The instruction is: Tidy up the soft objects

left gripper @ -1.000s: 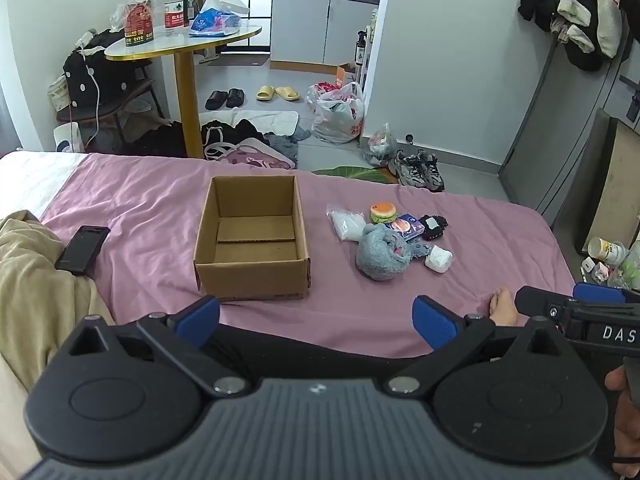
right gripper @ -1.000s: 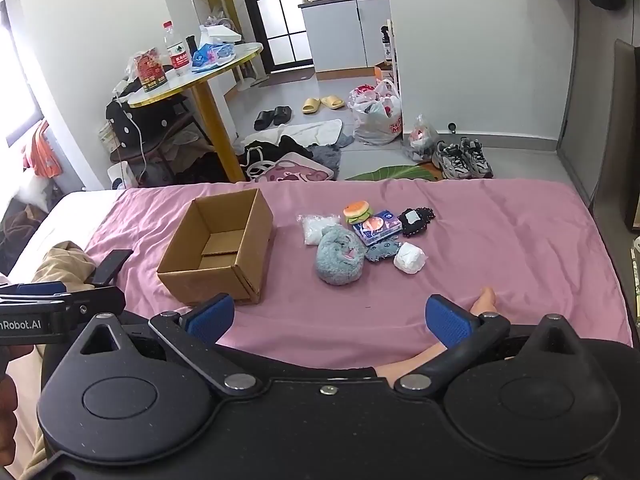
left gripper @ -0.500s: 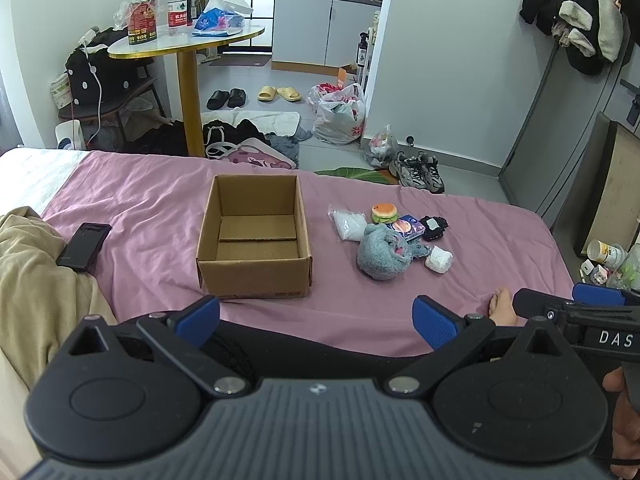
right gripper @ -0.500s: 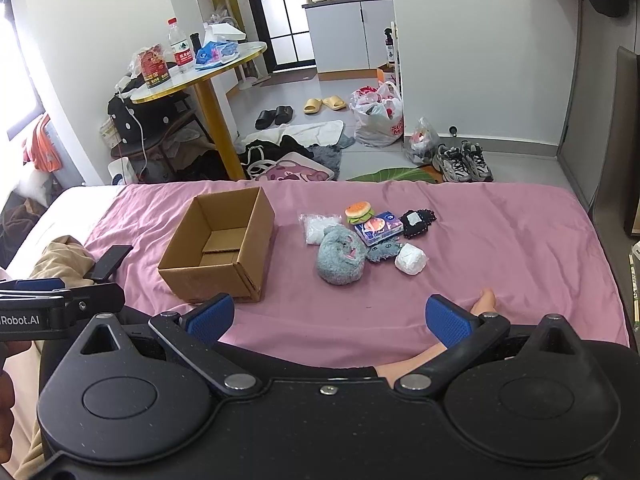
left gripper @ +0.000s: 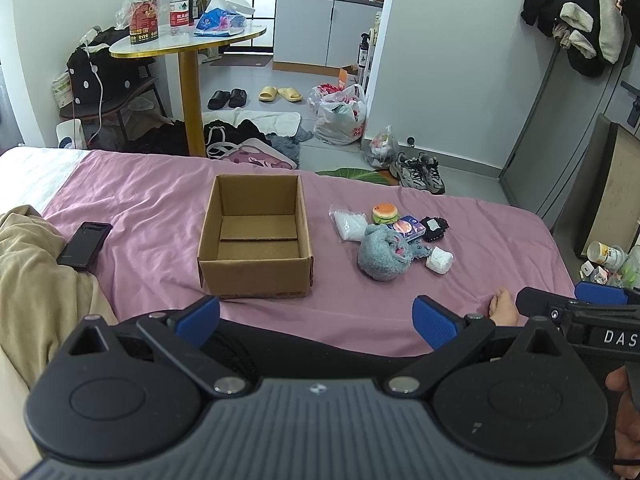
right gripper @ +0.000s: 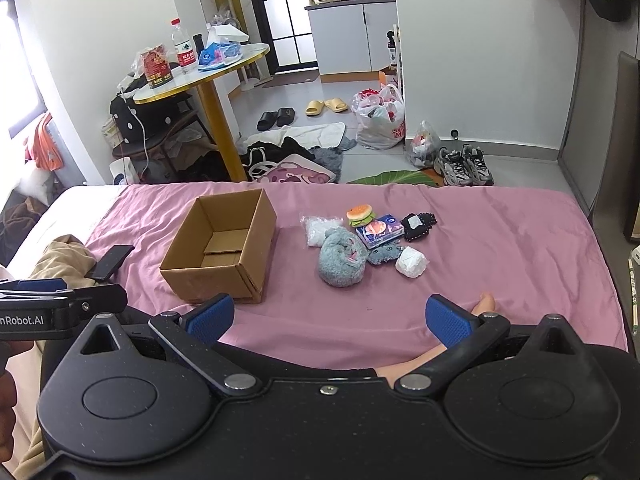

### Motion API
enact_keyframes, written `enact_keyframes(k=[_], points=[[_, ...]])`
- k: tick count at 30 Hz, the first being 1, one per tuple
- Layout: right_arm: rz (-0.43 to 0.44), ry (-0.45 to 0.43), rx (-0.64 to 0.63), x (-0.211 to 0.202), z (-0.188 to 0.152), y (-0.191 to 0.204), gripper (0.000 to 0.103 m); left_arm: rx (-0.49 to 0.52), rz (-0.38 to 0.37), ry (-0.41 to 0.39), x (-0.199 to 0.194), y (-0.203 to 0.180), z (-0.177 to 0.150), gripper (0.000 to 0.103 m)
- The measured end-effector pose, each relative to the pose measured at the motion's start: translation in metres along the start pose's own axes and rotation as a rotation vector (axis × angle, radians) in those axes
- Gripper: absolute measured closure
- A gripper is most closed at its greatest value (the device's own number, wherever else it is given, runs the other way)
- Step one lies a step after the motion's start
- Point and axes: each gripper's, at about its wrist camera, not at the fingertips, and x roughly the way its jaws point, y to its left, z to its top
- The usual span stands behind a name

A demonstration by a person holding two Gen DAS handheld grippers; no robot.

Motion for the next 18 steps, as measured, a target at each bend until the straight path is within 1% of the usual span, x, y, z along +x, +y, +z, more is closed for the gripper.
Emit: enact_keyframes(k=[18], points=[[-0.006,0.002,-0.019,0.0008,-0.0008,0.0034,0.0,-0.001,-0.001,0.003,0.0009,0.0015,-0.0003,0.001]])
